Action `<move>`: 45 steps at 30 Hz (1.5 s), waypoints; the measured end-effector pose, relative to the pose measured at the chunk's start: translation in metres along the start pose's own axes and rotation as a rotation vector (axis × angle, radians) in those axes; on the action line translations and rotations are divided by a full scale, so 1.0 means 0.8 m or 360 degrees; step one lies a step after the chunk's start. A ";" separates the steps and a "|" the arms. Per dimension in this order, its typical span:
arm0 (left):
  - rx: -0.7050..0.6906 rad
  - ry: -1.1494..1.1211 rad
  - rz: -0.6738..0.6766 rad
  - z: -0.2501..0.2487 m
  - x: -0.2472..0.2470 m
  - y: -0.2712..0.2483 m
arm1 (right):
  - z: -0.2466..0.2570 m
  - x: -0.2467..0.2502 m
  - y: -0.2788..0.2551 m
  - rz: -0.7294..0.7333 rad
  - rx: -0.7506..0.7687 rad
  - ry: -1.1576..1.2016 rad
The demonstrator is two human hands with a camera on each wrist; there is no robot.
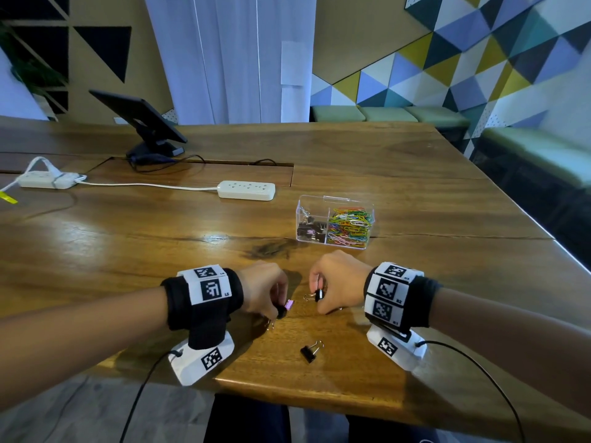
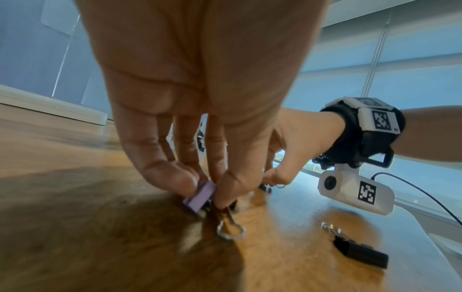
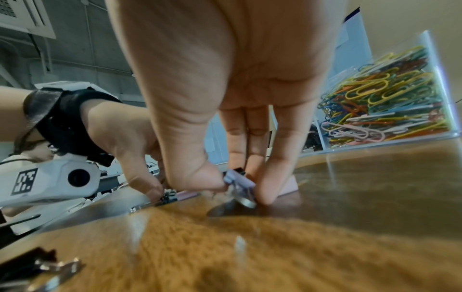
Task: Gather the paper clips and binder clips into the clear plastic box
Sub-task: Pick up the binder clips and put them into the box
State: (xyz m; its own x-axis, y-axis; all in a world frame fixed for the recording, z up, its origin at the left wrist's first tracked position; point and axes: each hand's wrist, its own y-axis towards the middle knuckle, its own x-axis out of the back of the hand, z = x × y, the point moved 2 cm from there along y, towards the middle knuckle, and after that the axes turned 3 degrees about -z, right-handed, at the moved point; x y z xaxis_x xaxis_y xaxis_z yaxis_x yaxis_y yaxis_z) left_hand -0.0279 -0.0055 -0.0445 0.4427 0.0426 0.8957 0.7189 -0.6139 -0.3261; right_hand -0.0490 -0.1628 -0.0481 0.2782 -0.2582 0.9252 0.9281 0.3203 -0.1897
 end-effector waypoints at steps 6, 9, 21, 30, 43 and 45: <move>-0.0095 -0.0012 -0.0150 -0.006 0.001 0.013 | -0.005 0.005 -0.001 -0.0070 0.0022 0.0033; -0.0110 0.0048 -0.0198 -0.010 0.002 0.020 | -0.010 0.008 -0.001 -0.0112 0.0004 0.0073; -0.0191 0.0149 -0.0171 -0.023 0.001 0.036 | -0.030 0.024 0.009 -0.0157 -0.0202 0.0350; -0.0197 0.0163 -0.0226 -0.028 0.008 0.040 | -0.033 0.090 0.034 -0.0611 -0.0206 0.0558; -0.0206 0.0092 -0.0252 -0.025 0.023 0.051 | -0.030 0.101 0.076 -0.0810 -0.0413 0.0373; -0.0205 0.0038 -0.0315 -0.020 0.027 0.054 | -0.026 0.100 0.071 -0.0799 -0.0359 0.0394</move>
State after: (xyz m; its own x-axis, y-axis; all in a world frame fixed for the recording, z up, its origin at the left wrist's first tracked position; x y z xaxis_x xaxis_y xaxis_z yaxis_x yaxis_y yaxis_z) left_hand 0.0043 -0.0434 -0.0344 0.2862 0.1543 0.9457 0.7155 -0.6909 -0.1038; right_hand 0.0314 -0.1838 0.0080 -0.1834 -0.5408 0.8209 0.9830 -0.0899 0.1603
